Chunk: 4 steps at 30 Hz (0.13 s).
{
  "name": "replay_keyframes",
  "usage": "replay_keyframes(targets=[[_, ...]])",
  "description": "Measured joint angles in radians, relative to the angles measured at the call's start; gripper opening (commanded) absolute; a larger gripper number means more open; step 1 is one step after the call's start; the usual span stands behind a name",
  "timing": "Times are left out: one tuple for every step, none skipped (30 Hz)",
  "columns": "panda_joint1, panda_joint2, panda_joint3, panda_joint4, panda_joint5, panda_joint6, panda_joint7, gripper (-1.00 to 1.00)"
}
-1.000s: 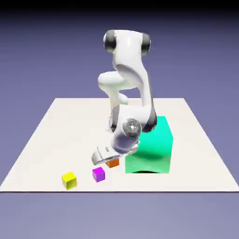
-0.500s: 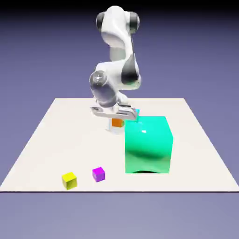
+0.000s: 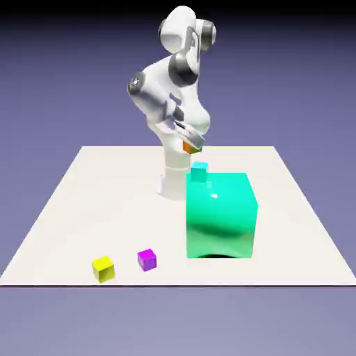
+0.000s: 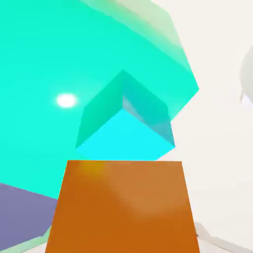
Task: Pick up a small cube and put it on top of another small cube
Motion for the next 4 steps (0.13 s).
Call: replay_keyframes(targets=[[0.009, -0.002, 0.014, -0.036, 0.018, 0.036, -0.007, -1.0], [0.011, -0.002, 0.018, -0.046, 0.022, 0.046, -0.009, 1.0], [0.011, -0.002, 0.018, -0.046, 0.021, 0.045, -0.008, 1.0], [0.011, -0.002, 0.018, -0.046, 0.021, 0.045, -0.008, 1.0]])
